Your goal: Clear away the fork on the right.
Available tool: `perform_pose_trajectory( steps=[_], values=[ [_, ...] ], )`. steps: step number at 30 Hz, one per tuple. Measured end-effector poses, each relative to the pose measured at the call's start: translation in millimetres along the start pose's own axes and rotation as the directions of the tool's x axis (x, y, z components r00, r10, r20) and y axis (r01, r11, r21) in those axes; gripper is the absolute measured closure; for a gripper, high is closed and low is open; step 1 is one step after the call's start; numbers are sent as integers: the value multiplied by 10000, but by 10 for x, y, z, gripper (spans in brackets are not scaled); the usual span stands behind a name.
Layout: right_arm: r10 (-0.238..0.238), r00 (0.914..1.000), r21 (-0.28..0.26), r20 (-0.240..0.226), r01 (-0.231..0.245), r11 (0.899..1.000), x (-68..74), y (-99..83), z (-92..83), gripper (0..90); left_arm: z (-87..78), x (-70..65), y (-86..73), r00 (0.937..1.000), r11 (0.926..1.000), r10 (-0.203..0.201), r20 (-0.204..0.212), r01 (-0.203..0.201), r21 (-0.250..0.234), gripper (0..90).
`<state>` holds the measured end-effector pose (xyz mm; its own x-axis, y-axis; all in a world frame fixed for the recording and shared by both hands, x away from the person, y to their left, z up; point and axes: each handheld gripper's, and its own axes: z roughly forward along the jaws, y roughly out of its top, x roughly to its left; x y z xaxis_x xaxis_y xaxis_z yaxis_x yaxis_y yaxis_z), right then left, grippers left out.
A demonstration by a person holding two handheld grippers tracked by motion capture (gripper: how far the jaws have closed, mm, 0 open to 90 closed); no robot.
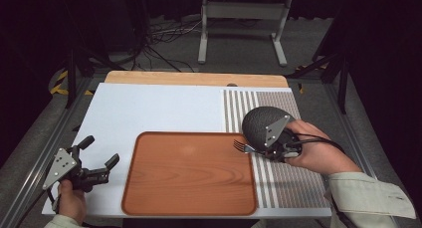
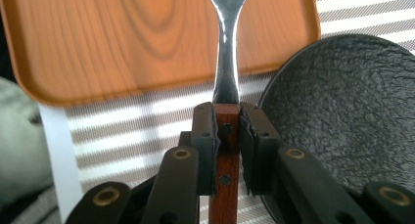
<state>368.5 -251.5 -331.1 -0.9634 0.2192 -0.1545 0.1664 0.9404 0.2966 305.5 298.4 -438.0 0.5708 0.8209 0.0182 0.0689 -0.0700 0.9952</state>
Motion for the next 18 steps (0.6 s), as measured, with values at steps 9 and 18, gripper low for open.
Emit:
perform_pose_trajectory(
  steps=[9,18],
  values=[
    [682,9977,-480,-14,-681,9965,33,137,15,783,2,-1,-2,10000,10000,-13,-12,13,-8,2],
    [2489,9675,-644,-443,-2514,9657,94,272,65,784,-2,1,0,10000,10000,-21,-23,21,-15,2]
  ],
)
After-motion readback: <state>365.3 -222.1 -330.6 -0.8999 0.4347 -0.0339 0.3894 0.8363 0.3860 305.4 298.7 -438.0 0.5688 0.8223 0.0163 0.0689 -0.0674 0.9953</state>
